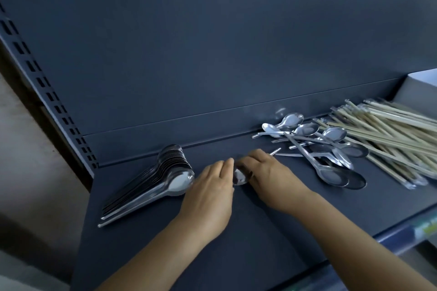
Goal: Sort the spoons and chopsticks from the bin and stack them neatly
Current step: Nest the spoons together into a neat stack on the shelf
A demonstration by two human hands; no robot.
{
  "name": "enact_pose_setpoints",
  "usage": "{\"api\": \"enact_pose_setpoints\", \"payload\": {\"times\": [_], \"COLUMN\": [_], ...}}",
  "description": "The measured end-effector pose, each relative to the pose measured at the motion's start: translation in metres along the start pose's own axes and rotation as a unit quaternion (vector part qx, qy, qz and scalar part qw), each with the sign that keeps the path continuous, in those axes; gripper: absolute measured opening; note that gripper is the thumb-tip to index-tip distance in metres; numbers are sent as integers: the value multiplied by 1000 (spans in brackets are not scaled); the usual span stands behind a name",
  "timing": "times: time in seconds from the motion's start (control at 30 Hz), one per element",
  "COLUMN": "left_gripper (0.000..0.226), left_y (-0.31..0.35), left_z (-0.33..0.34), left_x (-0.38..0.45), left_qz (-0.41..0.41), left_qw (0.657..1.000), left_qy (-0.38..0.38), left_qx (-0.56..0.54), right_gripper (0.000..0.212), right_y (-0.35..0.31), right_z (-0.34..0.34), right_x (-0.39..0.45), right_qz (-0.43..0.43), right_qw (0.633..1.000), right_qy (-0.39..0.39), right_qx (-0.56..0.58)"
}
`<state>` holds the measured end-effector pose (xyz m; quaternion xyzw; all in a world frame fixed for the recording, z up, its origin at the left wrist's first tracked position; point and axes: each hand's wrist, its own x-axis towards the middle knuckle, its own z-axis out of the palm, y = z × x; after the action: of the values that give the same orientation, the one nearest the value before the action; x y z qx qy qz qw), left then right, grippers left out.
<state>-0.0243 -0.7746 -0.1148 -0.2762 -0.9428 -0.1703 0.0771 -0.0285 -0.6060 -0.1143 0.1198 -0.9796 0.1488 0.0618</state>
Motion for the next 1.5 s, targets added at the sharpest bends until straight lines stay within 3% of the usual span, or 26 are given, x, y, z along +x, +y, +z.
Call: {"api": "enact_pose_setpoints", "payload": {"times": [0.13, 0.37, 0.47, 0.53, 0.67, 0.77, 0.9, 1.0, 1.07, 1.13, 1.2, 1.27, 1.37, 1.5], "left_gripper": [59, 29, 15, 14, 18, 28, 53, 35, 27, 24, 27, 29, 34, 35], "left_y": [10, 40, 49, 61, 87, 96, 112, 125, 132, 133, 130, 126, 128, 136], "left_z": [13, 19, 14, 2, -14, -11, -1, 11, 16, 20, 22, 22, 17, 13], "left_x": [9, 19, 21, 25, 36, 45, 52, 60, 68, 75, 79, 81, 84, 89], "left_qz": [-27, -34, -53, -47, -7, -3, 25, 40, 29, -5, -26, -24, -10, 22], "left_qw": [998, 992, 978, 961, 919, 909, 901, 922, 940, 954, 963, 970, 978, 985], "left_qy": [-44, -8, 12, 38, 69, 35, -8, 0, 40, 44, 35, 39, 58, 49], "left_qx": [-45, -121, -202, -270, -387, -416, -433, -386, -339, -297, -267, -238, -199, -167], "right_gripper": [42, 41, 36, 28, 32, 34, 15, 12, 12, 11, 12, 28, 39, 22], "right_y": [8, 22, 26, 27, 27, 30, 46, 55, 62, 73, 91, 105, 116, 122], "right_z": [-12, -18, -23, -30, -46, -56, -66, -70, -72, -74, -74, -72, -62, -56], "right_x": [-26, -41, -46, -48, -52, -57, -66, -71, -75, -79, -84, -91, -94, -95], "right_qz": [-20, -21, -49, -51, 34, 115, 162, 170, 158, 186, 246, 264, 251, 231], "right_qw": [997, 995, 992, 979, 910, 831, 777, 750, 771, 834, 913, 957, 964, 968], "right_qy": [-8, 9, 57, 129, 280, 257, 257, 275, 254, 218, 175, 100, 41, 64], "right_qx": [70, 93, 100, 150, 304, 479, 552, 577, 561, 472, 273, 63, -75, -75]}}
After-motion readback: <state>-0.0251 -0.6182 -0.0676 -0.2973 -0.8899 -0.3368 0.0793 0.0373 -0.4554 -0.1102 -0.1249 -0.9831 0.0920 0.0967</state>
